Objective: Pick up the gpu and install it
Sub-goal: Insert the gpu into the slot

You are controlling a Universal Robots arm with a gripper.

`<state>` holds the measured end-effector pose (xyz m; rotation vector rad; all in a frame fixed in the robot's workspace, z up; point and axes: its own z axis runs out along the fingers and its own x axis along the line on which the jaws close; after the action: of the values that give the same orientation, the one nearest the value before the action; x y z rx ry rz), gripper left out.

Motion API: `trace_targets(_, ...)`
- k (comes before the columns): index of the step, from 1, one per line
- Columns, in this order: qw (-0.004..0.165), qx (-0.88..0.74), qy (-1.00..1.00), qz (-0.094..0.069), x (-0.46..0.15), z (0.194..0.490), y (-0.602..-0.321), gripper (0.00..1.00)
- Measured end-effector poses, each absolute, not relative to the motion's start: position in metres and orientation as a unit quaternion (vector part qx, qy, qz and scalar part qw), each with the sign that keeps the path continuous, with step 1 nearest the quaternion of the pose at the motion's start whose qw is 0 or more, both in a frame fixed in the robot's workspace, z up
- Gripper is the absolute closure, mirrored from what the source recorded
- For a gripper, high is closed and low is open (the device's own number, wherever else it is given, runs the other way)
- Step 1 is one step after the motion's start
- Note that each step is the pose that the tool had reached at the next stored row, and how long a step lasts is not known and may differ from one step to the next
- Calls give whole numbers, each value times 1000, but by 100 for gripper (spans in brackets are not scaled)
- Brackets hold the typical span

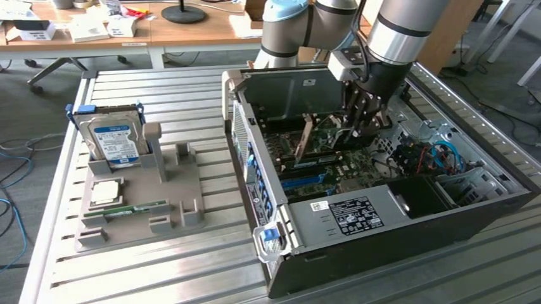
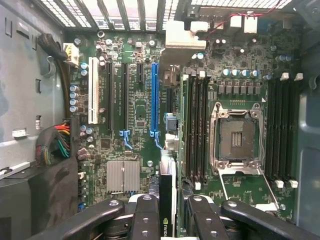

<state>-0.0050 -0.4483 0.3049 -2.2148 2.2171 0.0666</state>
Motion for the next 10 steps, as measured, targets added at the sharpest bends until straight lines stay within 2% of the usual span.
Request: trace_targets(10,4,-707,707,21,-6,292,-448,73)
